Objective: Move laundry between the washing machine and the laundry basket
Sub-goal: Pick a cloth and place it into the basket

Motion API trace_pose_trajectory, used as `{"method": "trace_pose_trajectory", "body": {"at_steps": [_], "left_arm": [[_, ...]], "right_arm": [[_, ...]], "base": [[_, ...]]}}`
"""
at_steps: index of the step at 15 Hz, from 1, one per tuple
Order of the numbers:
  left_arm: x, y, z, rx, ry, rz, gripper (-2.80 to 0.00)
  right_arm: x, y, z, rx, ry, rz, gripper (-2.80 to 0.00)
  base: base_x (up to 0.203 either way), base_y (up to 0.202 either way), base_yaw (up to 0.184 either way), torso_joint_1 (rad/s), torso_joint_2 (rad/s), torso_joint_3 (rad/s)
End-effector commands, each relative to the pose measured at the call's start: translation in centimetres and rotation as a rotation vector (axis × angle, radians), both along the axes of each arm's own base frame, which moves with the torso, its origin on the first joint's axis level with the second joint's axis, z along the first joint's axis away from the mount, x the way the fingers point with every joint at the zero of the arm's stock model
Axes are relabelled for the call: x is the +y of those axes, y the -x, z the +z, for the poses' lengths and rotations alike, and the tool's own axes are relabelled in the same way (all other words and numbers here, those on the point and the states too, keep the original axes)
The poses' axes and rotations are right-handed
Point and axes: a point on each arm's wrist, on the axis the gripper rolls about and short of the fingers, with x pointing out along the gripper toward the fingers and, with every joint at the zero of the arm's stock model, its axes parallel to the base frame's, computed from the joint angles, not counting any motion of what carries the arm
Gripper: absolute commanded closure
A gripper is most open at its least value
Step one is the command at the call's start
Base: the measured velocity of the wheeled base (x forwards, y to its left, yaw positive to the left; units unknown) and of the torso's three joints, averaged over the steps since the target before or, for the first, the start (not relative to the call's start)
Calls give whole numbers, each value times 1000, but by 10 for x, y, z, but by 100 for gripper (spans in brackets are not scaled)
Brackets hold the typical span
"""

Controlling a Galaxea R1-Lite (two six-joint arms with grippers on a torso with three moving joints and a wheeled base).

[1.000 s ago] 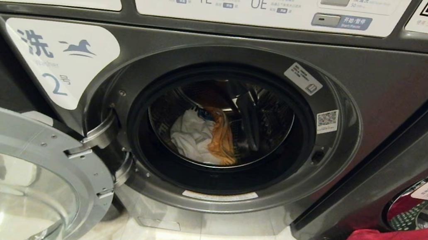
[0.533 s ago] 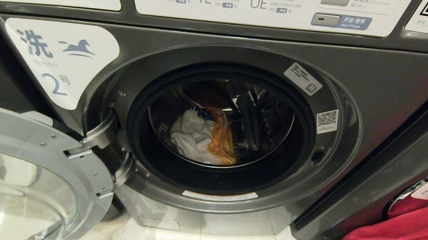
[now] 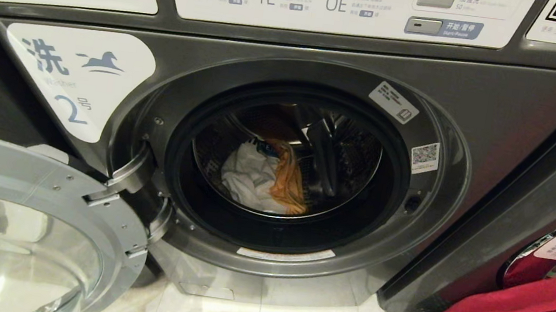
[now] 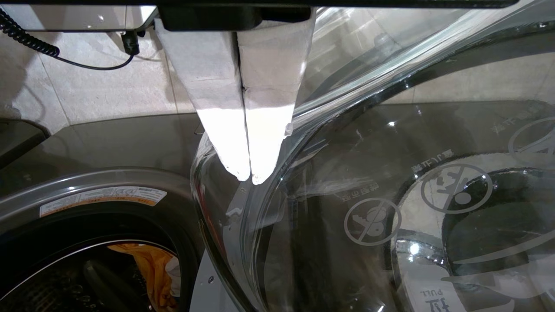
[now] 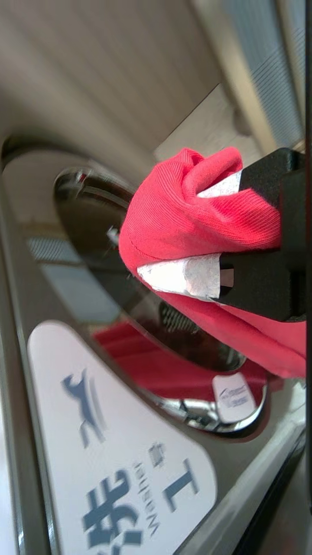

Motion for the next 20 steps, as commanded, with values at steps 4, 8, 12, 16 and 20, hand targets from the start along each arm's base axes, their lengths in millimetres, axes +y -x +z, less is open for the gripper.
{"method": "trace_pose_trajectory", "body": {"at_steps": [4,8,12,16,20], "left_arm": [[0,0,0,-2,0,0,0],[0,0,0,-2,0,0,0],[0,0,0,0,0,0,0],[0,0,0,-2,0,0,0],[0,0,0,-2,0,0,0]], "right_arm": [[6,18,7,-30,33,-97,0],[16,29,15,-67,75,-145,0],[34,41,15,-94,115,-147,0],[53,54,19,-133,167,-157,0],[56,58,22,-144,187,-219,0]], "base": [[0,0,0,0,0,0],[0,0,0,0,0,0],[0,0,0,0,0,0],[0,0,0,0,0,0],[0,0,0,0,0,0]]}}
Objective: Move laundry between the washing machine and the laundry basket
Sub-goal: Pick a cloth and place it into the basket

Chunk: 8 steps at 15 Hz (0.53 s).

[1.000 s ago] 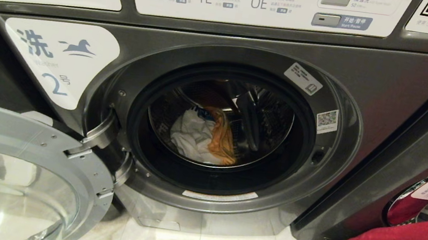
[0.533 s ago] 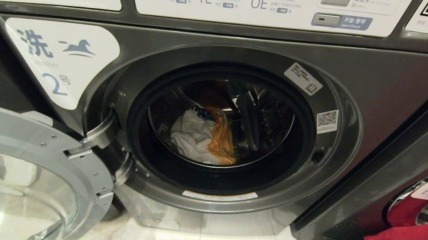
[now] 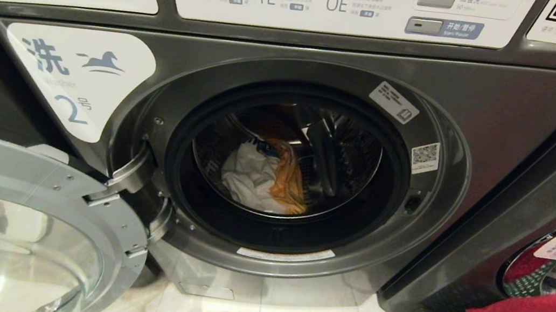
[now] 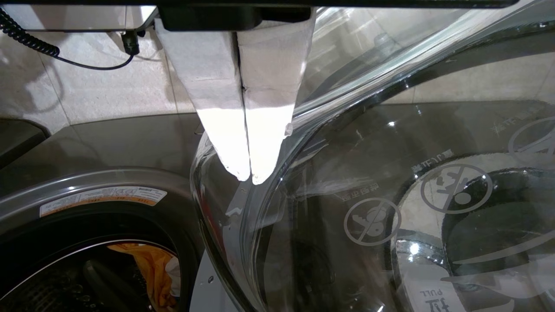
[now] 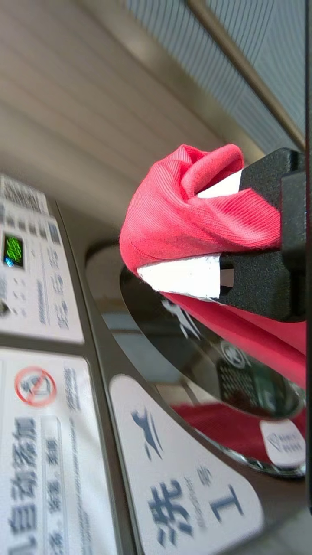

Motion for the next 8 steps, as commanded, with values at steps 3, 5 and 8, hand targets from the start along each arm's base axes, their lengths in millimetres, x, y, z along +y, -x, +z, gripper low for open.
{"method": "trace_pose_trajectory", "body": {"at_steps": [3,5,8], "left_arm": [[0,0,0,-1,0,0,0],[0,0,0,0,0,0,0],[0,0,0,-1,0,1,0]], "right_arm": [[-1,2,-1,-10,-7,-72,0],[-3,1,-3,-8,-19,-89,0],[-5,1,1,-20,-18,-131,0]], "base": [[0,0,0,0,0,0],[0,0,0,0,0,0],[0,0,0,0,0,0]]}}
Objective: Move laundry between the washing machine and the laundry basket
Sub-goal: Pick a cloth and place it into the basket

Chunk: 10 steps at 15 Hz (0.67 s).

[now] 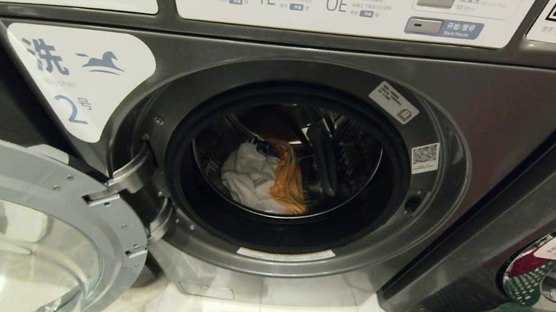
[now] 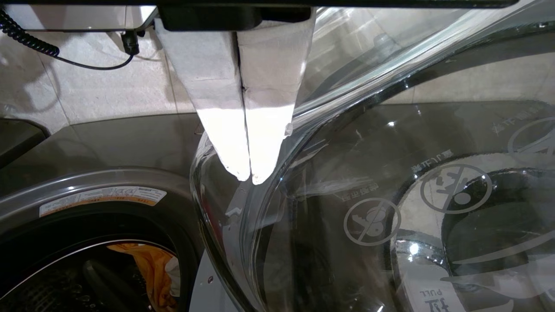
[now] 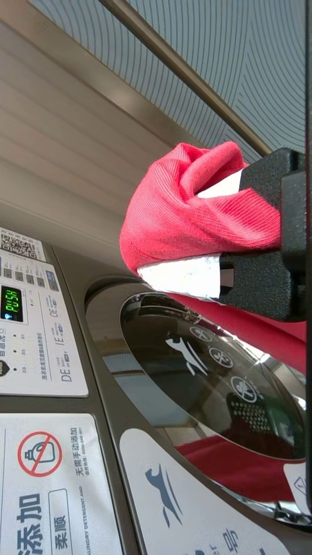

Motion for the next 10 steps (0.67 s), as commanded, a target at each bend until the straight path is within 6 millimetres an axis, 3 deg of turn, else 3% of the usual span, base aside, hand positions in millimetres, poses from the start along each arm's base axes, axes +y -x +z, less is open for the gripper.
{"method": "trace_pose_trajectory", "body": {"at_steps": [1,5,10], "left_arm": [[0,0,0,0,0,0,0],[0,0,0,-2,0,0,0],[0,0,0,0,0,0,0]], "right_arm": [[-2,-1,0,2,-4,-3,0],[-9,-5,-18,36,-66,-4,0],[-55,-24,-81,180,-328,-39,0]], "base": [[0,0,0,0,0,0],[0,0,0,0,0,0],[0,0,0,0,0,0]]}}
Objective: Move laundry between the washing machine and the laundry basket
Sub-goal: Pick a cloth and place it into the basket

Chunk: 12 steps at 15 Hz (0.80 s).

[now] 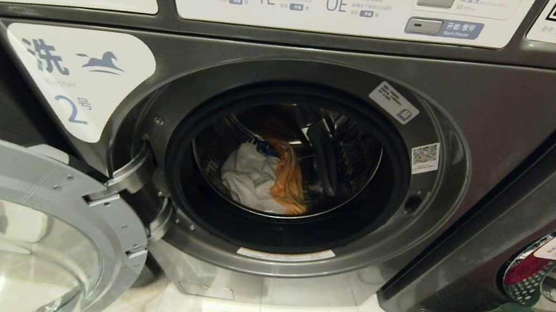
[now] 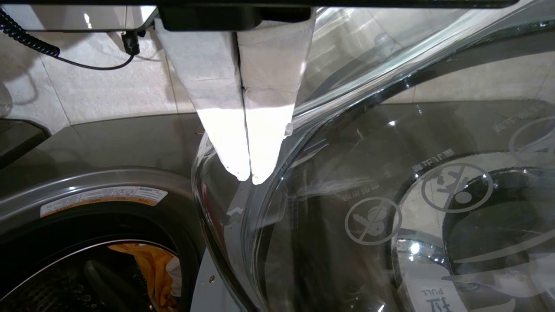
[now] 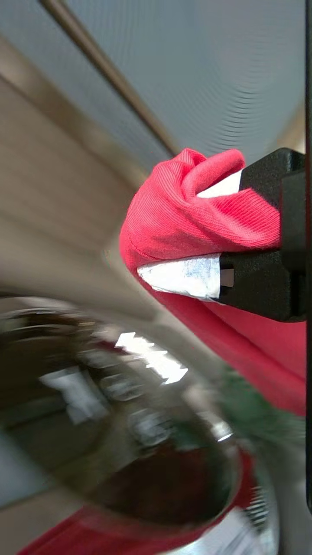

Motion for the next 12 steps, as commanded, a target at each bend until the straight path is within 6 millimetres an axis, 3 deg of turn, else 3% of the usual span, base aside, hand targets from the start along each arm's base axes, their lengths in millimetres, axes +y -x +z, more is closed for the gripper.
{"method": "trace_pose_trajectory", "body": {"at_steps": [1,6,10,11,12], "left_arm": [[0,0,0,-1,0,0,0],[0,0,0,-2,0,0,0],[0,0,0,-2,0,0,0],[0,0,0,0,0,0,0],[0,0,0,-2,0,0,0]], "right_arm": [[-19,-9,-23,53,-106,-2,0],[-56,-32,-98,210,-322,103,0],[-55,-64,-138,326,-411,394,0],[-55,-69,-145,355,-430,429,-280],[-57,-73,-150,375,-452,446,-280]], "base": [[0,0,0,0,0,0],[0,0,0,0,0,0],[0,0,0,0,0,0],[0,0,0,0,0,0],[0,0,0,0,0,0]]}}
